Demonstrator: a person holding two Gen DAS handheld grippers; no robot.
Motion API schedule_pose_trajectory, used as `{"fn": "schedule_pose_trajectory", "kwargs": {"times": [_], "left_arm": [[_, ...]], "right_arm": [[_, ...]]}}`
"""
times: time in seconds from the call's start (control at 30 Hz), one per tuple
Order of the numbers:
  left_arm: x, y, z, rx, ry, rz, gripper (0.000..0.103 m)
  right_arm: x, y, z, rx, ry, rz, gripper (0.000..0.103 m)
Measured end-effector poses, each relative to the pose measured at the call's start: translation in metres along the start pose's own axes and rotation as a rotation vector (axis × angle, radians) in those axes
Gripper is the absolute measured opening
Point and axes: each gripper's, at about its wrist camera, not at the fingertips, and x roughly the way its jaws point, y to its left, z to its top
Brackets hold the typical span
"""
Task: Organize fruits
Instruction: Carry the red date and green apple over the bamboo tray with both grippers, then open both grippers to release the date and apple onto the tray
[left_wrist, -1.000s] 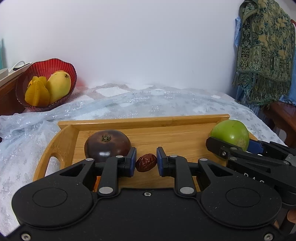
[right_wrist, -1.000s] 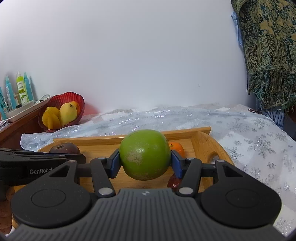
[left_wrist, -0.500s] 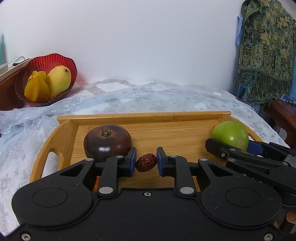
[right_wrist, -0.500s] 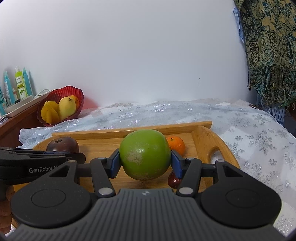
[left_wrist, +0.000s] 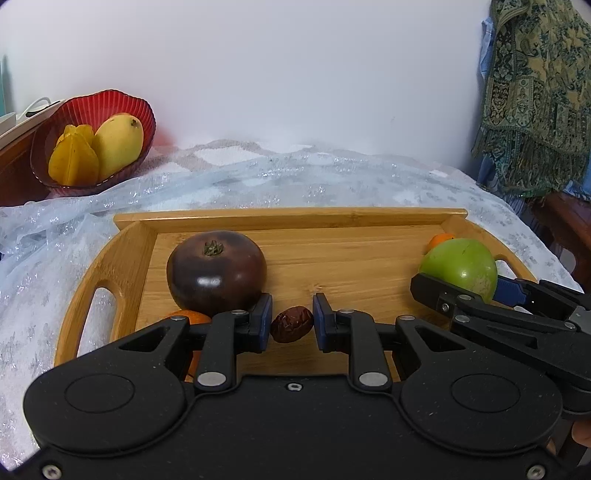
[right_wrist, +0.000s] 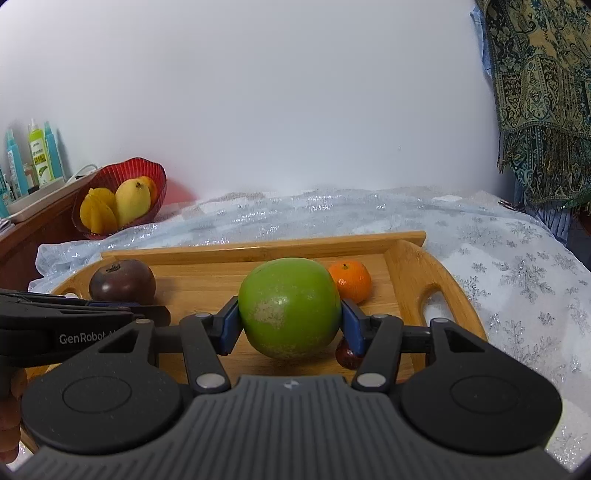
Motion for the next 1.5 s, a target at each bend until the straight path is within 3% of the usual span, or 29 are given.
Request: {"fn": "schedule_pose_trajectory", "kwargs": {"times": [0.93,1.43,1.5], "left_arm": [[0.0053,0.0034,0.0011,-0.021,0.055,0.009,0.023],[0.0041,0.0020,0.0004,-0.029,0.061,-0.019,0.042],[0.0030,0.0027,-0.0002,-0.036,0.062,-0.016,0.042]], "right_arm": [[0.0048,0.0014,0.0002,-0.013,0.040,-0.006,0.060],[0.0042,0.0012,0.0005,-0.014,0.040,-0.002,0.063],[0.0009,0.0012,0.0007,-0.019,0.017,-0.006,0.073]]}}
